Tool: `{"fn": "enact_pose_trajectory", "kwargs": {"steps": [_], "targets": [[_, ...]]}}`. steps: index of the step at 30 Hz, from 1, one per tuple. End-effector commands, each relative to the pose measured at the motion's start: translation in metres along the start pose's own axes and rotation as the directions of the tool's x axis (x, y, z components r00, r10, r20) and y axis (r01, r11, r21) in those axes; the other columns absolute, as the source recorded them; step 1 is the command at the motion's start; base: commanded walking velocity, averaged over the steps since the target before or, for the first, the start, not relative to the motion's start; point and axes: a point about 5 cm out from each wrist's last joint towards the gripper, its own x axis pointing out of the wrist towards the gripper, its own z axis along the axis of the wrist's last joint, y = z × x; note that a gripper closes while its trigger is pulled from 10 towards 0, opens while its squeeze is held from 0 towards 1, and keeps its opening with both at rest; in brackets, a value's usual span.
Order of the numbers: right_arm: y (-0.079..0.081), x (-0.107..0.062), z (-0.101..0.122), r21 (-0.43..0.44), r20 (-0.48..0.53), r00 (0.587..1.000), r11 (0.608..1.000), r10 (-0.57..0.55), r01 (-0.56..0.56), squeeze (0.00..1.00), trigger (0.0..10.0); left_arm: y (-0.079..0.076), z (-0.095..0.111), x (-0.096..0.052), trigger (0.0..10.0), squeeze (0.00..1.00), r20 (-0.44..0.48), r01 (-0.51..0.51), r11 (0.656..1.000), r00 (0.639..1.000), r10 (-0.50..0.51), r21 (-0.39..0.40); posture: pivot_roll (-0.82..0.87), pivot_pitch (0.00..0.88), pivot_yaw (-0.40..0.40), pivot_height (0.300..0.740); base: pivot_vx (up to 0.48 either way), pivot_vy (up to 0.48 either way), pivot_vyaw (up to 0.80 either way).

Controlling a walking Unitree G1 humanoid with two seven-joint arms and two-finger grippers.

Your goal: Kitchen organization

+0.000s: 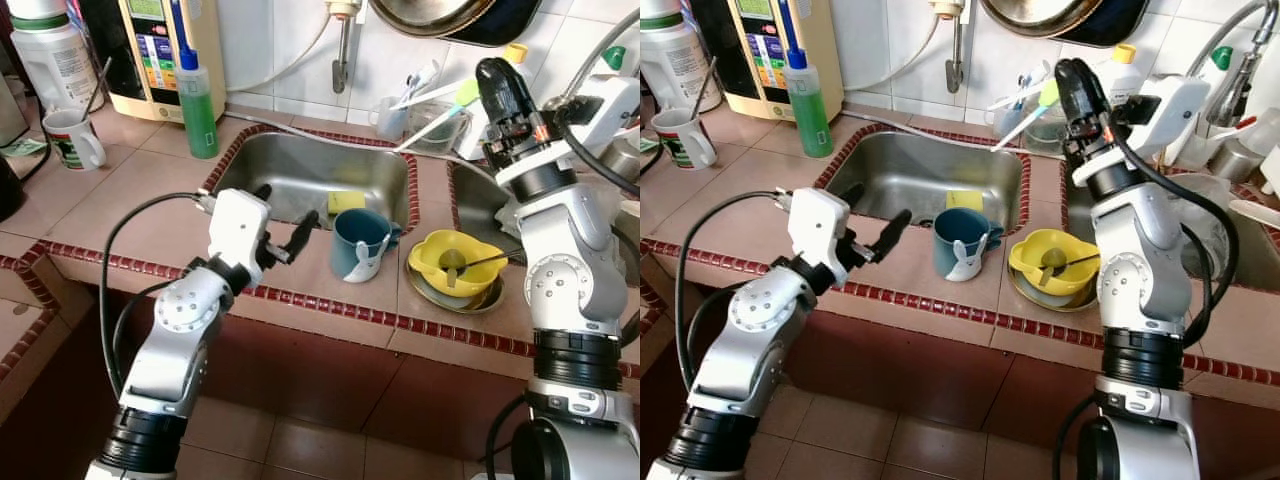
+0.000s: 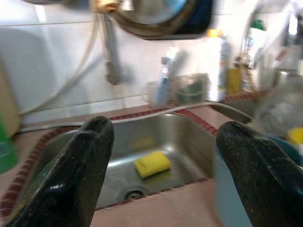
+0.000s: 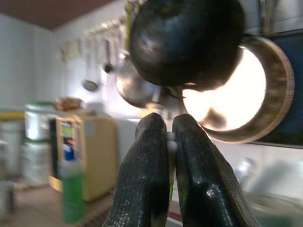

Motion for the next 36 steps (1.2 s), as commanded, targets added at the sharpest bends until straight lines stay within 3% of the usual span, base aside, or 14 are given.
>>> {"fn": "enact_pose_trajectory", "kwargs": {"steps": [1,8,16,36], "targets": [[0.002,-0.002,0.005,-0.062,0.019,1.000,0.998,-0.001,0.002,0.00,10.0,0.004,0.003,0.003,10.0,0.00,0.012,-0.014,1.000,1.000,0.014,-0.018,0.08,0.000,-0.062,0.740,0.000,0.000,0.00],[0.003,-0.014,-0.010,-0.093,-0.010,0.999,0.994,-0.053,0.052,0.00,10.0,0.013,0.005,0.006,10.0,0.00,0.009,-0.034,0.997,0.999,0.034,-0.076,0.07,0.000,-0.053,0.740,0.000,0.000,0.00],[0.004,-0.018,-0.015,-0.111,-0.025,0.998,0.992,-0.062,0.059,0.00,10.0,0.004,0.003,0.008,10.0,0.00,0.010,0.028,0.991,1.000,-0.027,-0.129,0.06,0.000,-0.044,0.740,0.000,0.000,0.00],[0.003,-0.015,-0.015,-0.118,-0.030,0.997,0.991,-0.065,0.061,0.00,10.0,0.004,0.000,0.005,10.0,0.00,-0.008,0.020,0.991,1.000,-0.021,-0.132,0.07,0.000,-0.050,0.740,0.366,0.000,0.00]]}}
